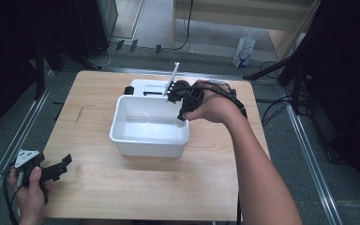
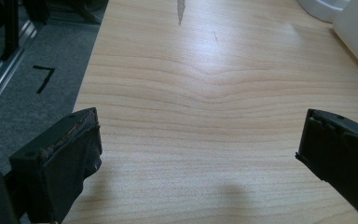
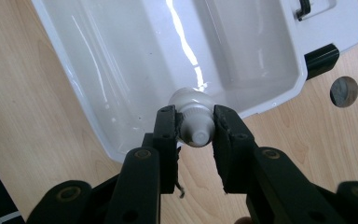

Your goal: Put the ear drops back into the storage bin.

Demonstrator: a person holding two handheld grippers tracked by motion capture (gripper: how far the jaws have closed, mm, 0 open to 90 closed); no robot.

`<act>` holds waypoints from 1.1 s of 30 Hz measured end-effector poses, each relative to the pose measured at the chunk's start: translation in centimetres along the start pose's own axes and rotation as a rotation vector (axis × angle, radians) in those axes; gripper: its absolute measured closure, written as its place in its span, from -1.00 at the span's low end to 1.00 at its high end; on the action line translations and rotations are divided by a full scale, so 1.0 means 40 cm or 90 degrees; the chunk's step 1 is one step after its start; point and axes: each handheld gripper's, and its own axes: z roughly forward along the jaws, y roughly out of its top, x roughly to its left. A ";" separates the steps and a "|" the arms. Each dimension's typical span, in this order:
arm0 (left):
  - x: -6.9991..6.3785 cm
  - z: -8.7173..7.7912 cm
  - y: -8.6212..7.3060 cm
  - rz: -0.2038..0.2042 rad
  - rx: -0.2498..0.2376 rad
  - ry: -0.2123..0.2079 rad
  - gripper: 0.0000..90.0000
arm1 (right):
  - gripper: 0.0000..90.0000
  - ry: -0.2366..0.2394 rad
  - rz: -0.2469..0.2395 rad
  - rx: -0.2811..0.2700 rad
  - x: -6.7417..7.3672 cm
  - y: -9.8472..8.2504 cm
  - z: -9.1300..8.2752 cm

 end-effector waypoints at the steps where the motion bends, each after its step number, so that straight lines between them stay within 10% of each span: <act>1: 0.000 0.000 0.000 0.000 0.000 0.000 -1.00 | 0.61 0.000 0.000 0.000 0.000 0.000 0.000; 19: 0.000 0.001 0.000 -0.001 -0.002 0.000 -1.00 | 0.61 0.003 -0.006 0.010 -0.006 -0.021 0.102; 33: 0.000 0.000 0.000 -0.003 -0.002 -0.001 -1.00 | 0.61 -0.015 -0.072 0.041 0.010 -0.007 0.164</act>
